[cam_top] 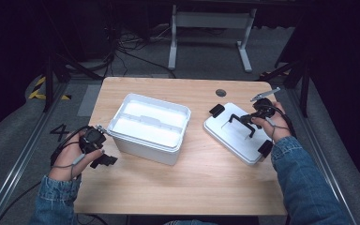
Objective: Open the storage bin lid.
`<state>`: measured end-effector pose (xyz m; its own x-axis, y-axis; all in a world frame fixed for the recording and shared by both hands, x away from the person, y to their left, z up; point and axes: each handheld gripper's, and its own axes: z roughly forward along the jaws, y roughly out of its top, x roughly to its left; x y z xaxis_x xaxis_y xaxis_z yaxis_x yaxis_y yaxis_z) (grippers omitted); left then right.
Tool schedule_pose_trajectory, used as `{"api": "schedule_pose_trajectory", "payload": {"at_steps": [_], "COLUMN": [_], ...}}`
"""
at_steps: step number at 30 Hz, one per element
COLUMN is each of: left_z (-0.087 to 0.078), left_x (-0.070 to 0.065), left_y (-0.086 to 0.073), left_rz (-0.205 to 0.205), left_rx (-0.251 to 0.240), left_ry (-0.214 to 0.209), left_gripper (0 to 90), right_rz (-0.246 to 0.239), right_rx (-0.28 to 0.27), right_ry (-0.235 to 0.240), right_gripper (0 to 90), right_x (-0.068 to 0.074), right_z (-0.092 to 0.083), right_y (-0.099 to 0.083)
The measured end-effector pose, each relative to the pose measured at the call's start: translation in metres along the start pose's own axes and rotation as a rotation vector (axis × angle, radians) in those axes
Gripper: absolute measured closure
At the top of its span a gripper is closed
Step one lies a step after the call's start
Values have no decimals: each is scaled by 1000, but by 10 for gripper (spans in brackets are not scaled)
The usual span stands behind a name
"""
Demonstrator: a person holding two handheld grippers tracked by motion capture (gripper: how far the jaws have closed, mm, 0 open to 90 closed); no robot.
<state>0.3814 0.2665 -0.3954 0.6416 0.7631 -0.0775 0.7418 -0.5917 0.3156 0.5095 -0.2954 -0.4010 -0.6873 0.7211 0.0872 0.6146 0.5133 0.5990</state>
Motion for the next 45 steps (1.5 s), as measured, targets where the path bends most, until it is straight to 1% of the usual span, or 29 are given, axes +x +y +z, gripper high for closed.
{"api": "schedule_pose_trajectory", "payload": {"at_steps": [2,8,9,13,15,18,19,20,22,23,24,25,26,27,30,31,32,34,35,36,37,41,43,45], "left_z": [0,0,0,0,0,-1,-1,-1,-2,-2,-3,-4,-4,-5,-6,-6,-7,-8,-8,-8,-8,-10,-10,-9], "left_x": [0,-1,-1,0,-1,-2,-3,-3,-3,-4,-4,-5,-5,-6,-8,-7,-8,-9,-10,-9,-10,-11,-11,-11], "left_y": [0,0,0,-1,-1,-3,-4,-4,-5,-6,-7,-9,-9,-10,-14,-14,-15,-17,-17,-17,-18,-18,-18,-18], "left_rz": [-1,2,-1,-1,-6,-2,-10,-2,-4,-6,-10,-10,-10,-10,-14,-6,-12,-9,-20,-11,-11,-6,-4,-3], "left_rx": [0,-1,0,1,4,2,5,-1,0,0,-1,-3,-3,-3,-5,-7,-5,-10,-7,-9,-8,-9,-7,-5], "left_ry": [-1,-1,-2,1,2,5,3,9,6,5,6,9,9,8,8,11,9,14,9,12,9,11,11,11], "left_gripper": [193,193,193,193,193,193,193,193,192,193,193,192,192,192,192,192,192,192,192,192,192,192,191,191], "right_rz": [-7,5,13,19,34,43,43,37,29,20,20,8,8,-1,-22,-28,-36,-51,-56,-68,-73,-107,-114,-119], "right_rx": [15,11,15,7,-3,-27,-40,-51,-72,-80,-80,-87,-87,-96,-116,-118,-121,-134,-139,-143,-146,-147,-137,-132], "right_ry": [-11,-9,-10,-18,-23,-24,-25,-32,-37,-38,-38,-28,-28,-26,-6,-2,2,14,20,23,30,49,54,72], "right_gripper": [840,837,834,817,799,749,731,714,689,680,680,665,665,655,626,621,614,595,588,584,576,538,514,511], "right_x": [0,-1,-1,-3,-4,-4,-3,-2,2,5,5,10,10,13,26,29,33,41,46,50,55,72,80,88], "right_z": [1,3,2,0,-2,-8,-10,-13,-18,-22,-22,-28,-28,-30,-39,-41,-43,-48,-50,-52,-54,-59,-59,-60], "right_y": [-1,-4,-4,-4,-4,-4,-3,-3,-1,1,1,3,3,4,6,7,7,8,8,8,9,9,8,7]}}
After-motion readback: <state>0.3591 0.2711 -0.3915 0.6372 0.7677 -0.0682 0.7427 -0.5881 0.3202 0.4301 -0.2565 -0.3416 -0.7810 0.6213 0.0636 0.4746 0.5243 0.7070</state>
